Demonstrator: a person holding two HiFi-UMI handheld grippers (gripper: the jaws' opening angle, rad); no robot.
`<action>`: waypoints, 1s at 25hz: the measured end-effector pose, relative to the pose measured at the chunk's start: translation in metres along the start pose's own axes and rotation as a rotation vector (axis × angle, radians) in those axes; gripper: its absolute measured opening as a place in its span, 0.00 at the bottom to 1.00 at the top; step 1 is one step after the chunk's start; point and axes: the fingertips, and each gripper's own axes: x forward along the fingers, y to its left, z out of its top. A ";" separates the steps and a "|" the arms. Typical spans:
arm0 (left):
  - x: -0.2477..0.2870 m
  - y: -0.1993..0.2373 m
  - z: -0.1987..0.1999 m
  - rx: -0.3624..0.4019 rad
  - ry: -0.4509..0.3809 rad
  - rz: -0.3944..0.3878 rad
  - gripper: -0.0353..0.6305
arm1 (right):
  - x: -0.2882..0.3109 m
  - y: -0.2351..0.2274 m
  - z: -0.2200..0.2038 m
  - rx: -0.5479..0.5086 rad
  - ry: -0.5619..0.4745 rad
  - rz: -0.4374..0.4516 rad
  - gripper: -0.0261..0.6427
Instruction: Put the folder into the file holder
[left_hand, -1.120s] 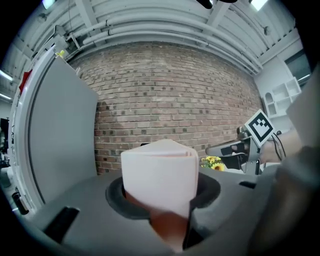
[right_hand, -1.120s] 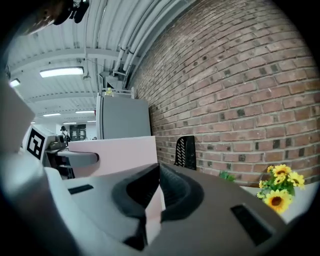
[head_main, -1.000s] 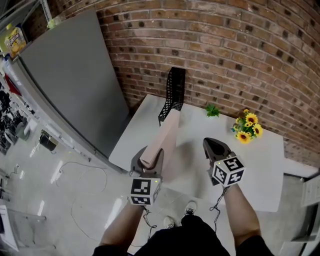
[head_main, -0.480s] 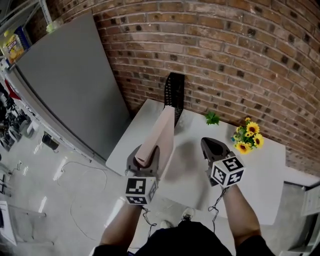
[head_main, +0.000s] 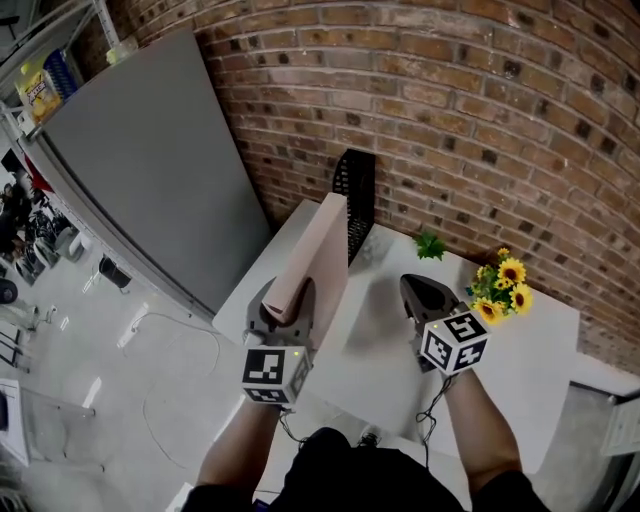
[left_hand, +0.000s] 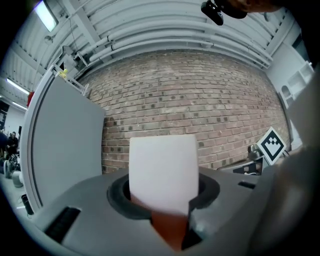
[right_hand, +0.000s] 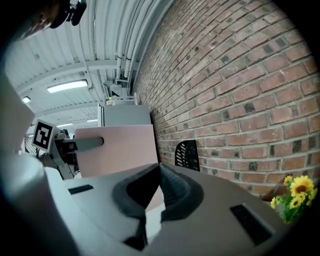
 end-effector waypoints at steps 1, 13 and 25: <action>0.000 -0.001 0.002 0.000 0.000 0.005 0.28 | -0.001 -0.002 0.000 0.004 -0.002 0.003 0.04; 0.024 0.007 0.034 0.024 -0.073 0.012 0.28 | -0.004 -0.019 0.000 0.032 -0.013 -0.013 0.04; 0.086 0.051 0.049 -0.003 -0.127 -0.044 0.28 | 0.038 -0.038 0.008 0.042 -0.013 -0.091 0.04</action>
